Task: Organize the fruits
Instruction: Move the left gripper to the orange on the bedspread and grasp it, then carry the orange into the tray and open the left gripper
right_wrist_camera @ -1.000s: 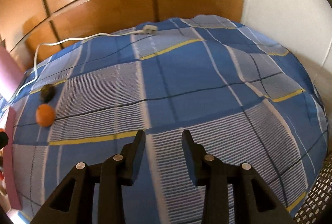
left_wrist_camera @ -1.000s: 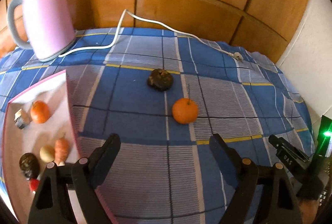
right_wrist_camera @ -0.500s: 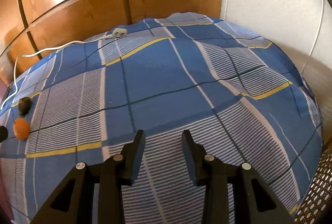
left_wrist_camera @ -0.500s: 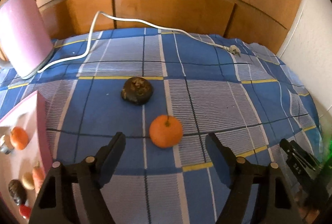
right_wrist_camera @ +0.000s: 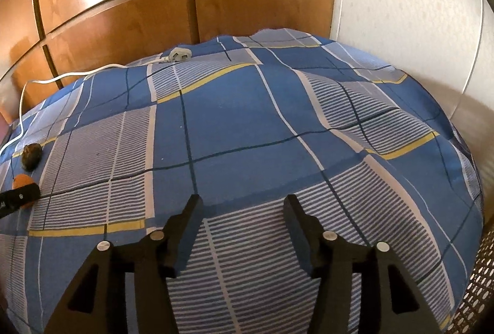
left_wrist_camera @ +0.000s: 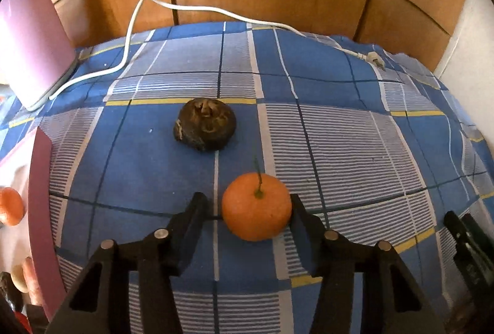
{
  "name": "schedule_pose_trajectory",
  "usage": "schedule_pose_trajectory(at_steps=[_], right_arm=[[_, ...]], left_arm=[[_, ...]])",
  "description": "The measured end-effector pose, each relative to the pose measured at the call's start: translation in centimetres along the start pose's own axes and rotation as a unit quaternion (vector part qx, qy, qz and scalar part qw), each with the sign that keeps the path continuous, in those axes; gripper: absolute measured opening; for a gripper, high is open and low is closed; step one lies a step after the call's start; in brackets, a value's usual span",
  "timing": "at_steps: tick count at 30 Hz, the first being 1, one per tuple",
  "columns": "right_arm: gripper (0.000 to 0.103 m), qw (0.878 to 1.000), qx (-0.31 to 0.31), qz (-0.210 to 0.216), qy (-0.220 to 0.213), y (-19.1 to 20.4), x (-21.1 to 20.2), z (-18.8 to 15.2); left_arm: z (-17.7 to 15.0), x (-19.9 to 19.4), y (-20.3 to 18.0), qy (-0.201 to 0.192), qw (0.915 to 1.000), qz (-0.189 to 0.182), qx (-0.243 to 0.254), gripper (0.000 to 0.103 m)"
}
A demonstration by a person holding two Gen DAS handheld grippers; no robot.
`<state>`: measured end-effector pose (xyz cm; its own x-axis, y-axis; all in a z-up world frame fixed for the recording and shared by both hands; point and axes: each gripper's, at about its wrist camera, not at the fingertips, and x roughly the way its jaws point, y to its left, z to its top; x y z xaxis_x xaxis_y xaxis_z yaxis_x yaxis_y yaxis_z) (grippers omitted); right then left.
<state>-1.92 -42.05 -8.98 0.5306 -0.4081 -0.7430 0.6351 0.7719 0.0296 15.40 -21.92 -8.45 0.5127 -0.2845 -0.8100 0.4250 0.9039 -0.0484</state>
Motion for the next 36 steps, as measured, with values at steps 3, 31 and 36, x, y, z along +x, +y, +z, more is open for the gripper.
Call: schedule_pose_trajectory(at_steps=[3,31,36], right_arm=[[0.06,1.0,-0.006,-0.003,-0.002,0.3,0.1,0.0],[0.062,1.0,-0.013,-0.005,-0.009,0.4,0.1,-0.3],[0.062,1.0,-0.014,-0.006,-0.009,0.4,0.1,-0.3]], left_arm=[[-0.2,0.0,-0.1,-0.006,0.9999,0.001,0.012,0.052],[-3.1,-9.6,5.0,-0.041,0.9968,-0.018,-0.066,0.04],[-3.4,-12.0,7.3,-0.069,0.994,0.001,-0.085,0.04]])
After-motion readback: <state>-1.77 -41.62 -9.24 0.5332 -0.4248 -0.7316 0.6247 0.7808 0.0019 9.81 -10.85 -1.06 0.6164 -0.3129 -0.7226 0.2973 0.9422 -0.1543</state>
